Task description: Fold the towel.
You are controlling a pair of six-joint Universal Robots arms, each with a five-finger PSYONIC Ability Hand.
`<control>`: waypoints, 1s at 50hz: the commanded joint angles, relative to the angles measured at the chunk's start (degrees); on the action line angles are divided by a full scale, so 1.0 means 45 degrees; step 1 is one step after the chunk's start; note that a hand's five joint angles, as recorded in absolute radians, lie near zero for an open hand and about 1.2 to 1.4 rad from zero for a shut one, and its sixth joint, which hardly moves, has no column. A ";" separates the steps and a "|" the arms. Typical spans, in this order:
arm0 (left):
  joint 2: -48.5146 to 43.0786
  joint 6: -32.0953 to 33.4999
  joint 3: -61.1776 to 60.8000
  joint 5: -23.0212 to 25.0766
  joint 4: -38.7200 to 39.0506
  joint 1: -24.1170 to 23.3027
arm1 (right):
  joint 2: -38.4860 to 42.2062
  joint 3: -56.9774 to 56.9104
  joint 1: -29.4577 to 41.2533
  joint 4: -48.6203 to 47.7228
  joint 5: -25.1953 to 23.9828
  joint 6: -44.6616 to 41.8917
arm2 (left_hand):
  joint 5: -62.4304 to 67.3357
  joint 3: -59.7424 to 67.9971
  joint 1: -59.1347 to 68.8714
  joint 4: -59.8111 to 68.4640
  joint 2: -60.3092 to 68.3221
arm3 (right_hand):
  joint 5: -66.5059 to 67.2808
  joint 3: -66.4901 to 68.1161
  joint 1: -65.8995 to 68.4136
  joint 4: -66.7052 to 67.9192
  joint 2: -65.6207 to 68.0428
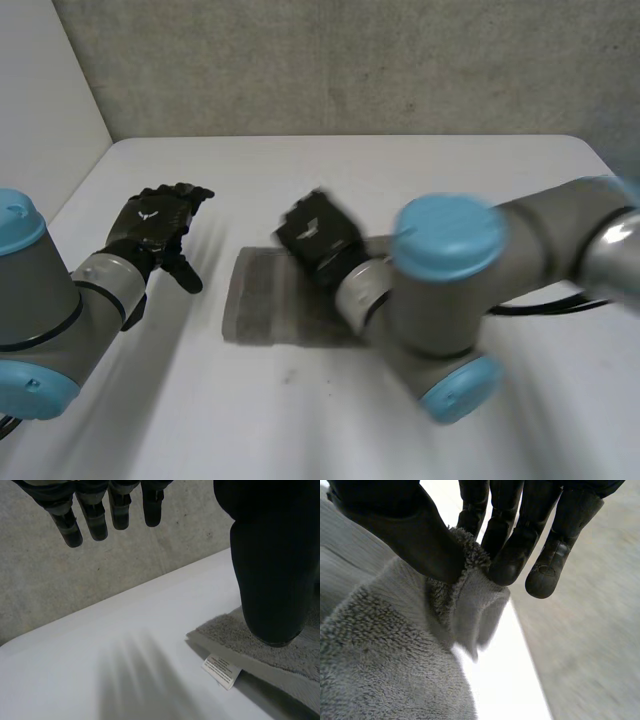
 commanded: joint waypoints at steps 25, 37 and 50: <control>0.0013 0.0000 0.0119 0.0019 0.0039 -0.0673 | -0.3207 0.4894 -0.3925 0.1308 -0.1590 0.5530 | -0.0242 0.0223 0.0148 0.0215 0.0245 | -1.4833 -1.4860 -1.4641 -1.4865 -1.4436; -0.0515 0.0000 0.0470 -0.0020 0.0078 -0.1630 | -0.3365 0.7589 -0.5917 -0.0682 -0.1572 0.4888 | 0.0057 0.0522 0.0447 0.0515 0.0544 | -0.4737 -0.4764 -0.4546 -0.4769 -0.4340; -0.0280 0.0000 0.0255 -0.0040 0.0058 -0.1474 | -0.3324 0.6088 -0.5723 -0.0705 -0.0654 0.3948 | 0.0020 0.0484 0.0410 0.0477 0.0507 | 0.0723 0.0696 0.0914 0.0690 0.1120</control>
